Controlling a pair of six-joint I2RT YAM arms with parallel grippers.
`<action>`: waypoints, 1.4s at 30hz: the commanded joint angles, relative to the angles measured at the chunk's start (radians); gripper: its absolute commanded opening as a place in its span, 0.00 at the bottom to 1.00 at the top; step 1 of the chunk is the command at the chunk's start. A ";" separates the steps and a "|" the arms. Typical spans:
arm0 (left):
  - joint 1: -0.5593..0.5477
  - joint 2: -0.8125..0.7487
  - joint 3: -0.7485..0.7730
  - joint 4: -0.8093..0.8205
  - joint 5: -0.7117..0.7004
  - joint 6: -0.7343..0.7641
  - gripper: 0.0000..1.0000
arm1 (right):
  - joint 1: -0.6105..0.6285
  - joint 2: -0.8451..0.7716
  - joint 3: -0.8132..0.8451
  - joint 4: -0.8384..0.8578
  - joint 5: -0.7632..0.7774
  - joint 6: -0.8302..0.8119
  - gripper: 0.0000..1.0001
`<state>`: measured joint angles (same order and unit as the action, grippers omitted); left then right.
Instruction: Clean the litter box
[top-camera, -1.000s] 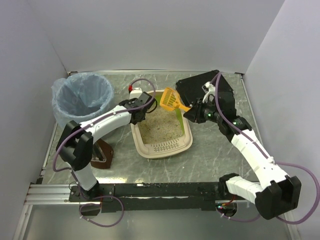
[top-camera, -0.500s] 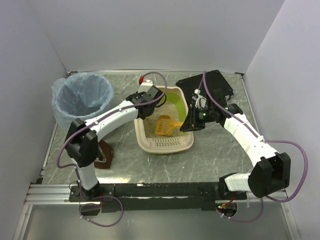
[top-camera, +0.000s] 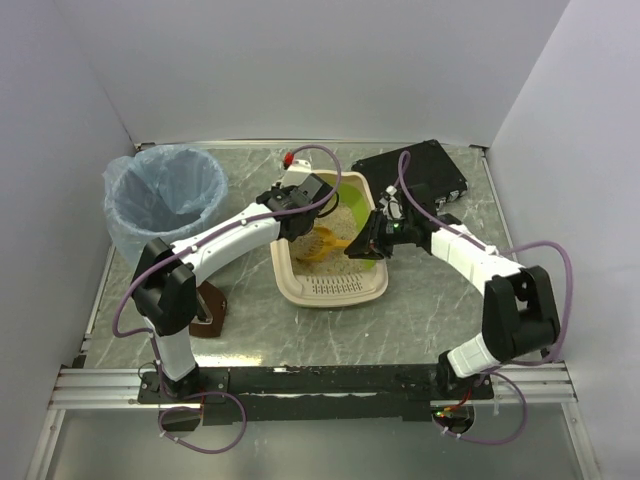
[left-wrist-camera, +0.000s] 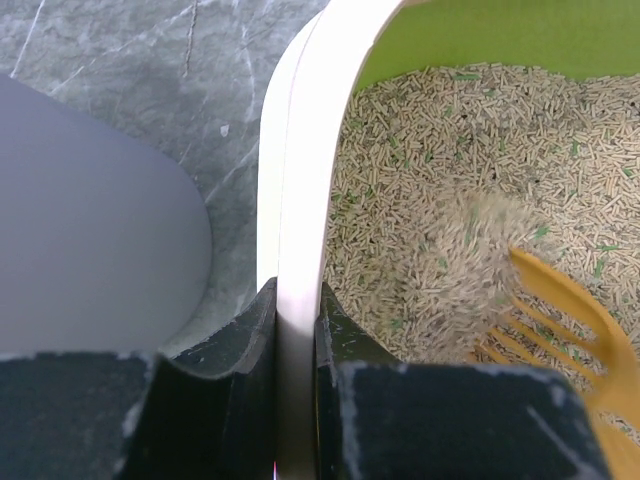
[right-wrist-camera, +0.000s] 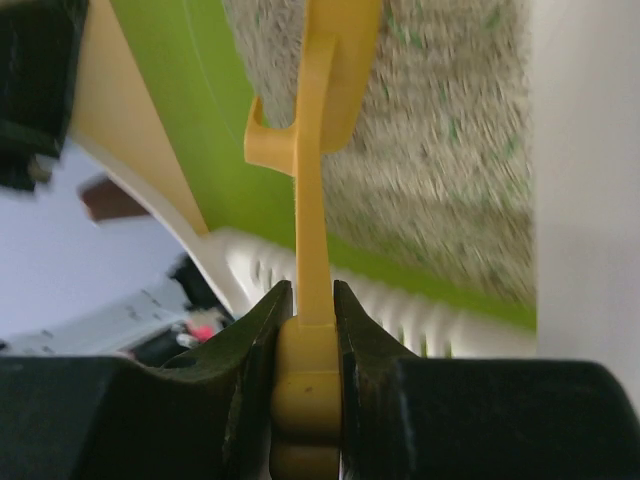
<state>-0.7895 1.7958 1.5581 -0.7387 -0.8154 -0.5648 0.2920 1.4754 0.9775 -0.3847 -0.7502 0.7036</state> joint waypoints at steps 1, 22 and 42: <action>-0.057 -0.070 0.046 0.114 -0.067 -0.084 0.01 | 0.041 0.045 -0.063 0.444 0.067 0.249 0.00; -0.036 -0.082 0.014 0.041 -0.013 -0.167 0.01 | 0.127 0.266 -0.233 1.480 0.094 0.547 0.00; 0.093 -0.156 -0.204 0.050 0.022 -0.311 0.01 | 0.027 0.158 -0.430 1.371 -0.018 0.545 0.00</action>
<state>-0.7322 1.7306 1.3582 -0.7391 -0.7666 -0.8249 0.3508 1.6817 0.5812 1.0203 -0.7773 1.2602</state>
